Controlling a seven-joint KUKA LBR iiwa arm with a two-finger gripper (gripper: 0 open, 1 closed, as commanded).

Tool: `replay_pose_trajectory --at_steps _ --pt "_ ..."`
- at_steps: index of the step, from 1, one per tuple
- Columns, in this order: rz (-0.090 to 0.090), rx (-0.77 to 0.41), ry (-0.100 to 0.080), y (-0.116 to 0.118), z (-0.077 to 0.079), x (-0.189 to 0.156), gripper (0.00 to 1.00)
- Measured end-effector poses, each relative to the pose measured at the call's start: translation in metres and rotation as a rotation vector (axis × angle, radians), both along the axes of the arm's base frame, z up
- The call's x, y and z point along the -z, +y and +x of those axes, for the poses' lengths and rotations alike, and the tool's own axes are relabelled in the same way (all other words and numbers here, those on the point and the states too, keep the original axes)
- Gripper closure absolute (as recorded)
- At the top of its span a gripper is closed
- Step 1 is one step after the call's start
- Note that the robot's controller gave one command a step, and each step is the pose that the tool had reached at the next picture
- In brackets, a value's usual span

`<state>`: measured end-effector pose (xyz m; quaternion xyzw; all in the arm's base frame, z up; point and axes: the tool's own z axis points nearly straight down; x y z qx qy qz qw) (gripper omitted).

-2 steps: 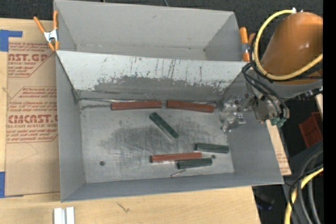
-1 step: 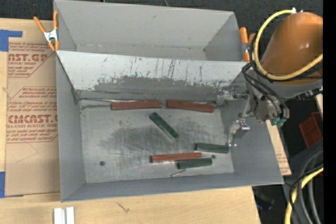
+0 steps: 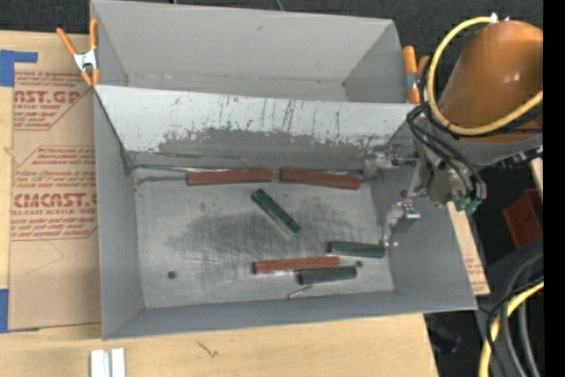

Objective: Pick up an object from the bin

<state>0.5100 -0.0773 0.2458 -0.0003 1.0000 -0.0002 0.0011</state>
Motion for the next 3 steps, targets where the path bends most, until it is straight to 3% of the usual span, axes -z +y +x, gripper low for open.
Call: replay_pose_trajectory --at_steps 1,2,3 --pt "0.000 -0.106 -0.003 -0.007 0.001 0.054 0.00" --pt "0.001 0.030 0.000 -0.013 -0.006 0.108 0.00" --pt "0.001 -0.121 0.004 0.029 -0.020 0.169 1.00"
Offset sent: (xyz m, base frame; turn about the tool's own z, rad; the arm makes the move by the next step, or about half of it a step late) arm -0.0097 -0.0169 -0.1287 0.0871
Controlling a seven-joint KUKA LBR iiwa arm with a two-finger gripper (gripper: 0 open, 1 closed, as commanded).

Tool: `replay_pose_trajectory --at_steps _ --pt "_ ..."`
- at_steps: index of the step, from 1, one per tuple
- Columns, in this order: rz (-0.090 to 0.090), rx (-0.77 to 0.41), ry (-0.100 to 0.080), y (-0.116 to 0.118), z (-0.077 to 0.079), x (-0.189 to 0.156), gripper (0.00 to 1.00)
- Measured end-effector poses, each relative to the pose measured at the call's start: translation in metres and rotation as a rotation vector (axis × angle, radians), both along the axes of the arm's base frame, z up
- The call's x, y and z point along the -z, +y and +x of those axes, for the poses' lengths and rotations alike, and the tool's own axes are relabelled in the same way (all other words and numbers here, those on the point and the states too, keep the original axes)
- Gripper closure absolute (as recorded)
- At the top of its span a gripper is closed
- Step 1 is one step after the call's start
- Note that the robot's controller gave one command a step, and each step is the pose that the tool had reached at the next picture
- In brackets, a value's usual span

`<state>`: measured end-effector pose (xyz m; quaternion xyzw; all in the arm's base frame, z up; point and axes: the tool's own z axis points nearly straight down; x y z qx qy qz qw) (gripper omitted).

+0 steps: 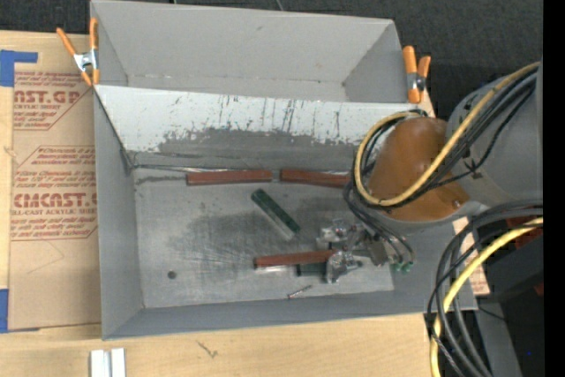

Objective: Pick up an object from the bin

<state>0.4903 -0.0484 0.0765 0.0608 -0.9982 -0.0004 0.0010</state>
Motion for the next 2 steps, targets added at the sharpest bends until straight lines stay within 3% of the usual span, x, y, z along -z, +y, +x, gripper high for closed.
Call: replay_pose_trajectory --at_steps 1,2 --pt "0.000 0.000 0.000 0.000 0.000 0.000 1.00" --pt "-0.001 0.052 -0.003 -0.004 0.004 -0.129 1.00"
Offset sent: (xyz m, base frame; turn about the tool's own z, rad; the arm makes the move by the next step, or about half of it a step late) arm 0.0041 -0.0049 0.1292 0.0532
